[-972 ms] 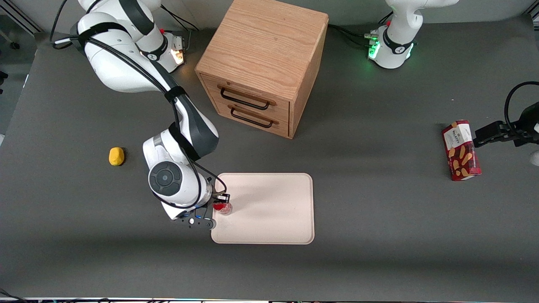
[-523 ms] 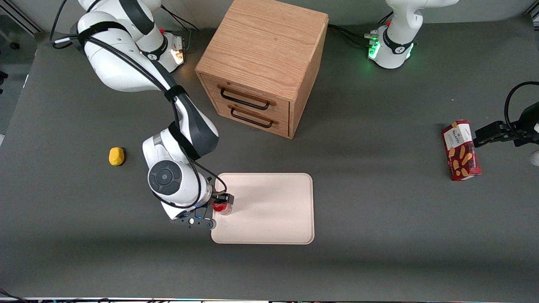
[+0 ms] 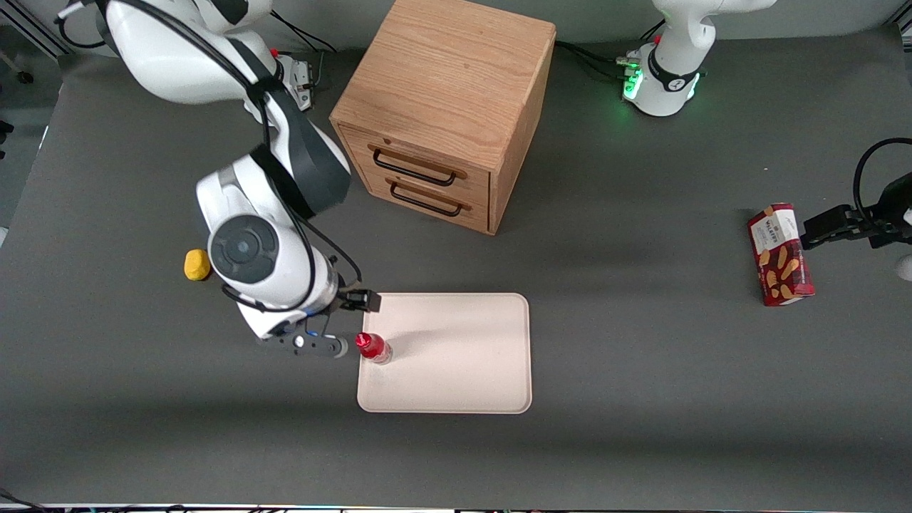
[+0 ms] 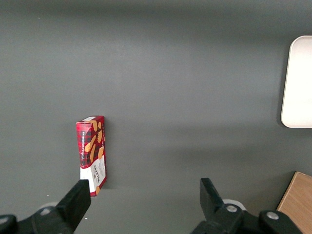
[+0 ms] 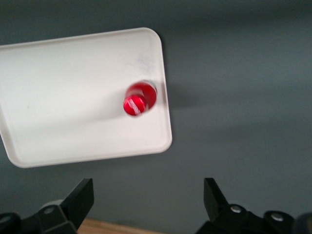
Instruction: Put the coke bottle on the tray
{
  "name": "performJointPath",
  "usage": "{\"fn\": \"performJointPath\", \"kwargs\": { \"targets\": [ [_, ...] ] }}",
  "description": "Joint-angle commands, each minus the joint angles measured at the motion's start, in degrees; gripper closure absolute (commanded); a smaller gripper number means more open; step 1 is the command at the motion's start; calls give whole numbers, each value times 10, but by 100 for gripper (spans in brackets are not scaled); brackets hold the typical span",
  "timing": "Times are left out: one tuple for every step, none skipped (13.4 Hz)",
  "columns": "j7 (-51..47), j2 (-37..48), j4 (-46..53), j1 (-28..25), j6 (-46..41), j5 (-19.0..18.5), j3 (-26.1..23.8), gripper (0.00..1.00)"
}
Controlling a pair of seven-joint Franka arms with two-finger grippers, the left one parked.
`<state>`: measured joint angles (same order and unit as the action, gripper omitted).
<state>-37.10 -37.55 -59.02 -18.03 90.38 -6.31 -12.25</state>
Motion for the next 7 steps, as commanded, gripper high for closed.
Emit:
{"fn": "performJointPath", "kwargs": {
  "targets": [
    [-4, 64, -9, -9, -60, -7, 2, 0],
    [-4, 85, -10, -11, -84, -5, 2, 0],
    [-3, 107, -11, -11, -105, -2, 1, 0],
    [-2, 131, -14, -11, -117, -1, 1, 0],
    [-1, 151, -15, -12, -126, 0, 0, 0],
    [-1, 171, -21, -13, -132, 1, 0, 0],
    [-1, 192, -31, -16, -135, 10, 0, 0]
  ]
}}
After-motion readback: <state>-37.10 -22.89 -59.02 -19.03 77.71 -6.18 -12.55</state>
